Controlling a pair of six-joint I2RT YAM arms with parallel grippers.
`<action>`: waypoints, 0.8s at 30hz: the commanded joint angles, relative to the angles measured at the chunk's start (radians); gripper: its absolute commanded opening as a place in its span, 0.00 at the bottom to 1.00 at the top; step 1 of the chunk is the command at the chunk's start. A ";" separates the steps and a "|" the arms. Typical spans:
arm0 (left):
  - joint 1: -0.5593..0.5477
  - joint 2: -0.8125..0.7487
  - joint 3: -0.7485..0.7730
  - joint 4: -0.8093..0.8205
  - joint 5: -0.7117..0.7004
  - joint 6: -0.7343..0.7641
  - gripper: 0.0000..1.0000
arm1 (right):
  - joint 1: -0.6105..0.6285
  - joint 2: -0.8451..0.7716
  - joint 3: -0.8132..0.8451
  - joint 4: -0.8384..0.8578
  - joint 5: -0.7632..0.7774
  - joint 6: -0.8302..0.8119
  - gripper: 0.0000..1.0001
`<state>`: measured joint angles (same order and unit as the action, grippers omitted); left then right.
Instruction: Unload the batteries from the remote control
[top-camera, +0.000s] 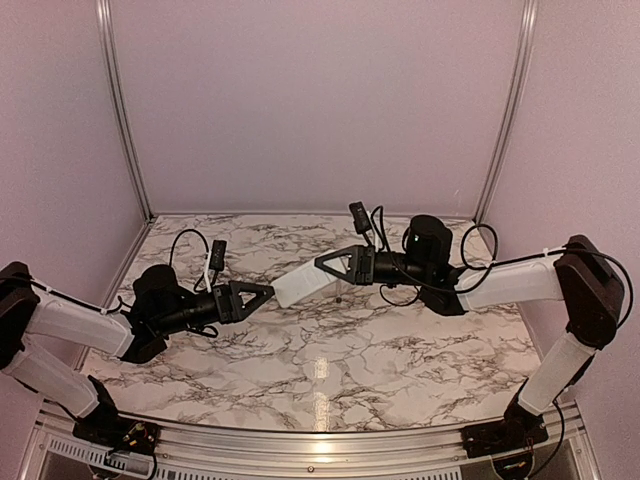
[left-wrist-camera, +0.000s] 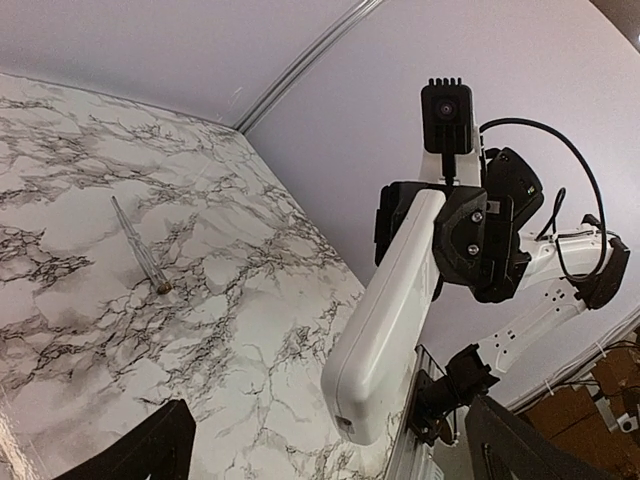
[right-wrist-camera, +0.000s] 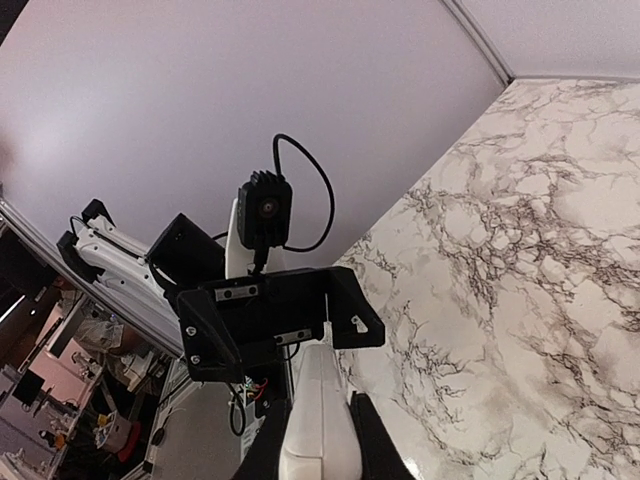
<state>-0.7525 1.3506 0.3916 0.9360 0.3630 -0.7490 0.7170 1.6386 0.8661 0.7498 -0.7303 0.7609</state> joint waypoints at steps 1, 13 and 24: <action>0.012 0.108 0.029 0.185 0.124 -0.120 0.98 | 0.001 0.009 -0.002 0.094 0.032 0.045 0.00; 0.012 0.392 0.122 0.606 0.260 -0.369 0.71 | 0.002 0.099 -0.028 0.312 0.016 0.210 0.00; 0.015 0.461 0.161 0.709 0.255 -0.440 0.56 | 0.001 0.240 -0.028 0.556 -0.012 0.402 0.00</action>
<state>-0.7441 1.7969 0.5320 1.3163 0.6086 -1.1629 0.7170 1.8568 0.8326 1.1599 -0.7204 1.0840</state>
